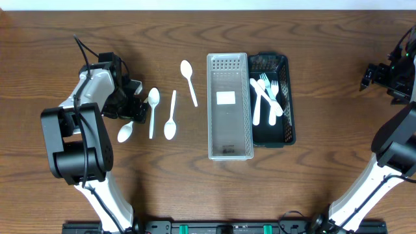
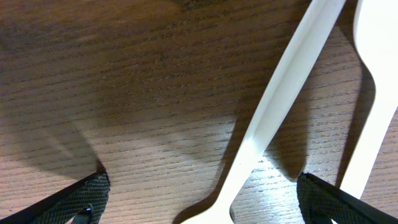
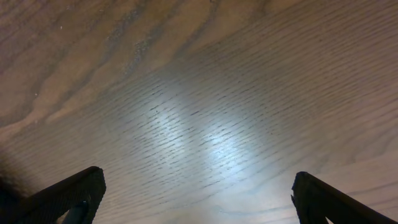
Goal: Pack container
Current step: 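Lower the left gripper and grasp the leftmost white spoon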
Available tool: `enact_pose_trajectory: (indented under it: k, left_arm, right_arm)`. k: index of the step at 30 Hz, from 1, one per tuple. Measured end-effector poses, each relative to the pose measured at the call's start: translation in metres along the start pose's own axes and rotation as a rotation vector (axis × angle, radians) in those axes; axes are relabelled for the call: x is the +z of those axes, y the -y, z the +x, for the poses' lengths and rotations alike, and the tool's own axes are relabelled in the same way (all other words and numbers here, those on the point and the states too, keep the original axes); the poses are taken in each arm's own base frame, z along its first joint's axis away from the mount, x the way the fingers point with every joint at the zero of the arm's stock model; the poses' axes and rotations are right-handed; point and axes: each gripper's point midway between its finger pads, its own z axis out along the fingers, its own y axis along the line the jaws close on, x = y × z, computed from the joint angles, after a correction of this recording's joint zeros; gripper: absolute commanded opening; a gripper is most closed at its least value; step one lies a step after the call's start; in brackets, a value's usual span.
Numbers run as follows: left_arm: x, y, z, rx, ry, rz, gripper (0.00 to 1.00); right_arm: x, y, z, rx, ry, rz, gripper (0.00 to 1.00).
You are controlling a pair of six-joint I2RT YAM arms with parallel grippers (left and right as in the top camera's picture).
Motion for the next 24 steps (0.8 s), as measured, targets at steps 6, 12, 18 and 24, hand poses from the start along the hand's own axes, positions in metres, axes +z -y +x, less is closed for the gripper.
enact_pose_trajectory:
  k: [6, 12, 18, 24]
  left_arm:
    - [0.0, 0.0, 0.0001, -0.022, 0.0, 0.0, 0.63]
    - [0.0002, 0.0003, 0.0013, -0.033, -0.005, 0.001, 0.35]
    - [0.0002, 0.0004, 0.0014, -0.039, -0.006, 0.001, 0.13]
    - [0.0002, 0.0005, 0.0015, -0.05, -0.006, 0.002, 0.06]
  right_arm:
    - [0.0, 0.0, 0.0, 0.0, 0.0, 0.0, 0.99]
    - [0.0, 0.0002, 0.0, 0.0, 0.0, 0.0, 0.99]
    - [0.0, 0.0, 0.0, 0.0, 0.0, 0.0, 0.99]
    - [0.0, -0.0001, 0.0, 0.0, 0.0, 0.0, 0.99]
